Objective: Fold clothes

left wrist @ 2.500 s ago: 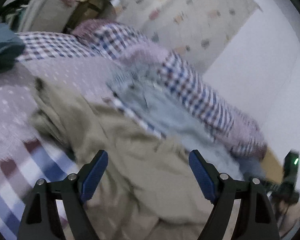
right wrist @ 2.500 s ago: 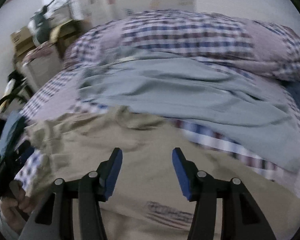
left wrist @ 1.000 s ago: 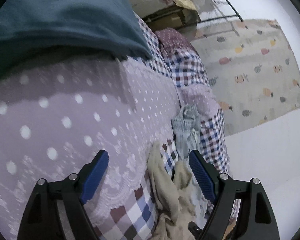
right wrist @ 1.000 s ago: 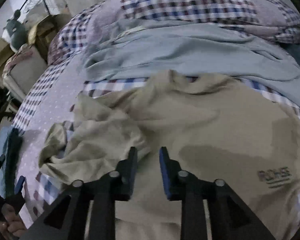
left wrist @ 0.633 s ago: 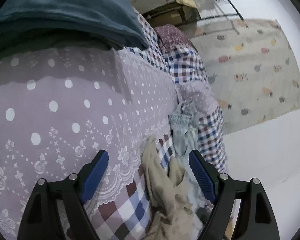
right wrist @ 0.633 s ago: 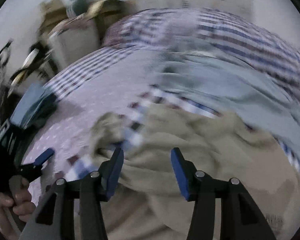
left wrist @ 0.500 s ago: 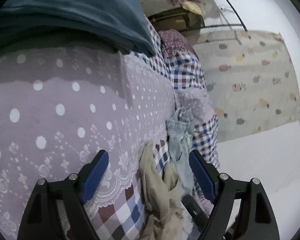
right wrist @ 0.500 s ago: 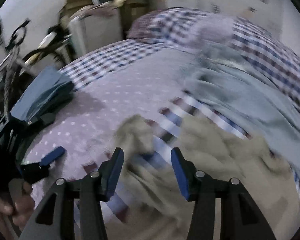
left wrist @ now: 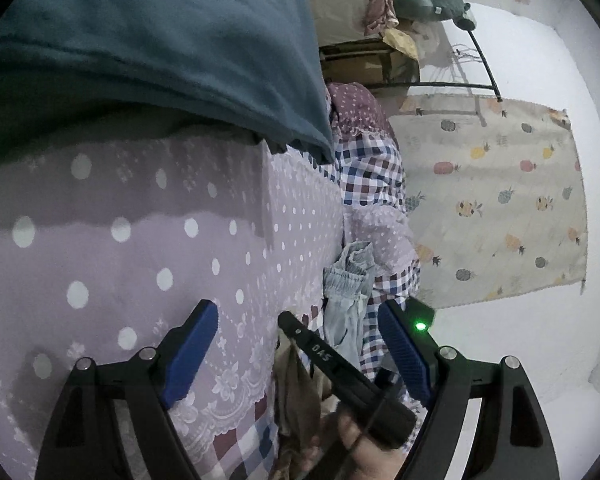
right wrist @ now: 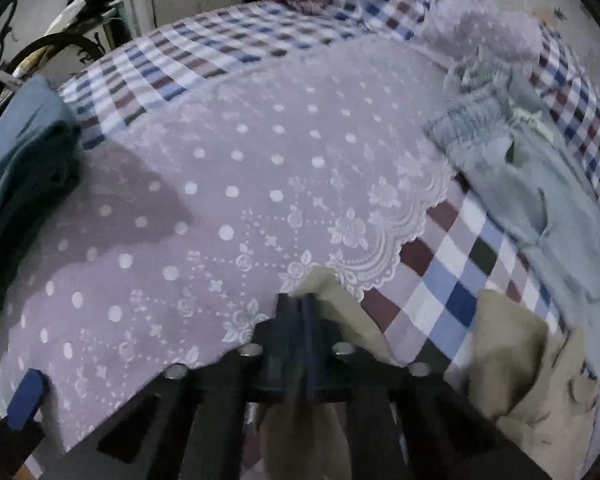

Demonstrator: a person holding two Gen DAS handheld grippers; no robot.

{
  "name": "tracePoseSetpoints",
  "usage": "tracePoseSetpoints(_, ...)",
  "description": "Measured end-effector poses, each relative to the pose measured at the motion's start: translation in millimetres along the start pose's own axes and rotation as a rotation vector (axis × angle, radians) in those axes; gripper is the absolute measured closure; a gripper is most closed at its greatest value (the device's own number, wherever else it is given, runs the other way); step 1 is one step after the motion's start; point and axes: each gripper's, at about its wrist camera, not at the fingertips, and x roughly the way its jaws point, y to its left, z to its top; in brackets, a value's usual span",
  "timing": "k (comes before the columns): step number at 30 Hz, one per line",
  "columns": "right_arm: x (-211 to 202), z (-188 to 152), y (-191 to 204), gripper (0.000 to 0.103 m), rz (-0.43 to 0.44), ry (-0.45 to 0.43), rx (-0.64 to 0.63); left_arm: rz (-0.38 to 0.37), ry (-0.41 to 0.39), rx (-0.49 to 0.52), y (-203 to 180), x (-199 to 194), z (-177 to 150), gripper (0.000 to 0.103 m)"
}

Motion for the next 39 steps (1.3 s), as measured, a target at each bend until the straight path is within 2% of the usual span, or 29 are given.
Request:
tracePoseSetpoints(3, -34.6, 12.8, -6.3, 0.103, 0.039, -0.081, 0.021, -0.01, 0.01, -0.013, 2.1, -1.0, 4.2, 0.018)
tracePoseSetpoints(9, -157.0, 72.4, 2.5, 0.103, 0.101, -0.325, -0.014, -0.032, 0.041, -0.023, 1.8, -0.4, 9.1, 0.018)
tracePoseSetpoints(16, -246.4, 130.7, 71.3, 0.103, 0.069, -0.492, -0.124, -0.035, 0.053, -0.013, 2.0, -1.3, 12.0, 0.018)
tracePoseSetpoints(21, -282.4, 165.4, 127.8, 0.103, 0.014, -0.597, -0.213, -0.042, 0.06, -0.012, 2.2, -2.1, 13.9, 0.018)
tracePoseSetpoints(28, -258.6, 208.7, 218.1, 0.103, -0.051, -0.603, -0.336, -0.061, 0.052, -0.032, 6.8, -7.8, 21.5, 0.018)
tracePoseSetpoints(30, -246.5, 217.7, 241.9, 0.103, -0.045, -0.602, -0.361, -0.071, 0.036, -0.051, 10.0, -12.5, 26.8, 0.018)
tracePoseSetpoints(32, -232.0, 220.8, 264.8, 0.103, -0.056, -0.593, -0.403, -0.086, 0.029, -0.071, 13.5, -16.7, 32.9, 0.018)
tracePoseSetpoints(35, -197.9, 221.4, 292.7, 0.103, -0.056, -0.525, -0.431, -0.092, 0.036, -0.077, 16.2, -18.7, 39.7, 0.018)
tracePoseSetpoints(38, -174.7, 213.8, 301.9, 0.102, -0.043, -0.486, -0.426, -0.098, 0.046, -0.076, 17.9, -20.3, 44.6, 0.018)
tracePoseSetpoints(39, -170.6, 210.5, 299.6, 0.097, -0.042, -0.478, -0.414, -0.099, 0.048, -0.077, 18.3, -20.4, 45.2, 0.018)
